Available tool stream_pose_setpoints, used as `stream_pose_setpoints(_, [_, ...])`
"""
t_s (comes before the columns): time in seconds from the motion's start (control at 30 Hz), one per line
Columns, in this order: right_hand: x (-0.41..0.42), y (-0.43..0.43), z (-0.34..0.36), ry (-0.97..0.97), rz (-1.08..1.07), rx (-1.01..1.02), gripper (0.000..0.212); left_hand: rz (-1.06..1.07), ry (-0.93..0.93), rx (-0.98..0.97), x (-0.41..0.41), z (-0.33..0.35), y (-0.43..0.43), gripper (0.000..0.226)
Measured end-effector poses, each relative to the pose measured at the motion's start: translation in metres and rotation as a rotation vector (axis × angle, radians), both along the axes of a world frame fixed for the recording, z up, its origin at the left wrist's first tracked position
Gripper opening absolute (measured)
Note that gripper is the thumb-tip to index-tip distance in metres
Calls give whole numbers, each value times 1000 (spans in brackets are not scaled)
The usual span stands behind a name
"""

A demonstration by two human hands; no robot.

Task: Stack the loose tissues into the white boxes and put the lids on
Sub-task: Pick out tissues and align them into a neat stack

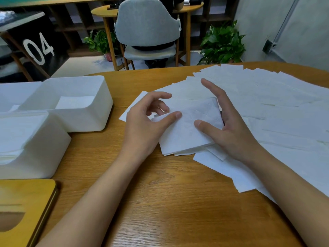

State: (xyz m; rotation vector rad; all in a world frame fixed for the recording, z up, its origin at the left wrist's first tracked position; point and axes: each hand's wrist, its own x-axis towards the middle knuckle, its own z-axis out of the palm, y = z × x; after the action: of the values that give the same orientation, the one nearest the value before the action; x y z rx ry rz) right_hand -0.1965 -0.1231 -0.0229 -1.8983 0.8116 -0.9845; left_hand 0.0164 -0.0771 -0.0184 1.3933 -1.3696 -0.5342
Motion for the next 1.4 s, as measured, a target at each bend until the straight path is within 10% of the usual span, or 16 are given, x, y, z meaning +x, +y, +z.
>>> stream_pose_setpoints(0.23, [-6, -7, 3, -196, -12, 93, 65, -123, 231, 249, 2, 8, 1, 38])
stream_pose_setpoints(0.63, [-13, -11, 2, -59, 18, 200, 32, -66, 260, 82, -2, 5, 2, 42])
stream_pose_setpoints(0.83, [-17, -20, 0, -54, -276, 141, 35, -232, -413, -52, 6, -9, 0, 39])
stream_pose_setpoints(1.4, [-15, -19, -4, -15, -256, 128, 34, -399, -628, 40, 12, -24, -7, 10])
